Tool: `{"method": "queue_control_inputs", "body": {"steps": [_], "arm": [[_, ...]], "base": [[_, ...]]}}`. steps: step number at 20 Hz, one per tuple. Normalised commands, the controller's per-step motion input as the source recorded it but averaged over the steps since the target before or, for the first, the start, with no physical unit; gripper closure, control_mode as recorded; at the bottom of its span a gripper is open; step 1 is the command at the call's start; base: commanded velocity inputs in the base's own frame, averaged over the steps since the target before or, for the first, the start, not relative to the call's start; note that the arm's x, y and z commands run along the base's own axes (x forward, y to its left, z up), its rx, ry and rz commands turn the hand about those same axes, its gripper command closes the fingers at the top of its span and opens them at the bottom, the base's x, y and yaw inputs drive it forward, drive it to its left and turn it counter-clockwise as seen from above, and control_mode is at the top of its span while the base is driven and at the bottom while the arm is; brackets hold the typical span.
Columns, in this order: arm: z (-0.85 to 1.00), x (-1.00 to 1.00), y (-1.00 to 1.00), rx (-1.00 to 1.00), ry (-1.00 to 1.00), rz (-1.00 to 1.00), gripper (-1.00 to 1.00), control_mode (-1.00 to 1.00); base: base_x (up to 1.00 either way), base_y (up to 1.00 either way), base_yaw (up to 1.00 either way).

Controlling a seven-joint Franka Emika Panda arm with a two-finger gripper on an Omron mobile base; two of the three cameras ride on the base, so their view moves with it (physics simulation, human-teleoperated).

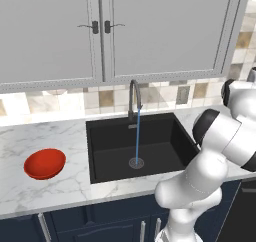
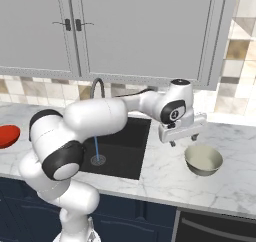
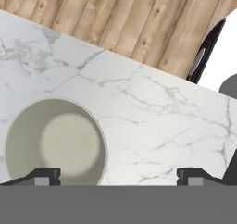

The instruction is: Rinse each bowl for a few seconds and place them down in the sink or on the counter.

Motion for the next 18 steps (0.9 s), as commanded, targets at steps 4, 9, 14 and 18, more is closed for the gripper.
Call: {"method": "queue_control_inputs", "body": {"steps": [4,9,14,18], "arm": [[-0.26,0.0,-0.08,0.01,0.0,0.0,-1.0,-1.0],[-0.21,0.0,-0.13,0.01,0.0,0.0,-1.0,-1.0],[-0.17,0.0,-0.1,0.01,0.0,0.0,-1.0,-1.0],[-0.19,0.0,-0.08,0.01,0.0,0.0,-1.0,-1.0]], "base": [[0.0,0.0,0.0],[0.0,0.0,0.0],[0.0,0.0,0.0],[0.0,0.0,0.0]]}}
